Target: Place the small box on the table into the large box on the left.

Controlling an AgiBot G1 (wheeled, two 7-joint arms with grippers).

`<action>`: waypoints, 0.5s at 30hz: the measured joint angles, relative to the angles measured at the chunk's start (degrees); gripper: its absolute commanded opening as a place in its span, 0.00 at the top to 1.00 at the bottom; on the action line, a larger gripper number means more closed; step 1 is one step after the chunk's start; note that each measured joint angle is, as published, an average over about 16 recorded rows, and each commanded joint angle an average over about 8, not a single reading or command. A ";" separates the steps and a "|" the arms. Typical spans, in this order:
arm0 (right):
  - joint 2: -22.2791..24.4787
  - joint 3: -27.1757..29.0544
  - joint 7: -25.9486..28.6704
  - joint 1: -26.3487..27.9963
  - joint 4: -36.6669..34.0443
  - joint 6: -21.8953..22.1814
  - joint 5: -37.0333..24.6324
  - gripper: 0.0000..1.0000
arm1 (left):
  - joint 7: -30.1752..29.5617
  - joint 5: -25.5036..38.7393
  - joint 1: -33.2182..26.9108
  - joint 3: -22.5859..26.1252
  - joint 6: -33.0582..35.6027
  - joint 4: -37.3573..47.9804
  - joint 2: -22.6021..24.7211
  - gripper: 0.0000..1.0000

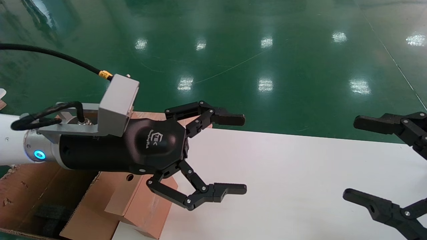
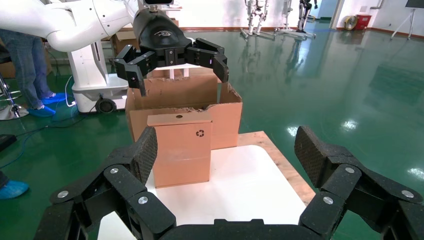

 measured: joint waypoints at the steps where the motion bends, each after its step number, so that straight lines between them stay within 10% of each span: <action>1: 0.00 0.00 0.00 0.00 0.00 0.00 0.00 0.00 | 0.00 0.00 0.00 0.00 0.00 0.00 0.00 0.00; 12: 0.00 0.00 0.00 0.00 0.00 0.00 0.00 0.00 | 0.00 0.00 0.00 0.00 0.00 0.00 0.00 0.00; 15: 0.00 0.00 0.00 0.00 0.00 0.00 0.00 0.29 | 0.00 0.00 0.00 0.00 0.00 0.00 0.00 0.00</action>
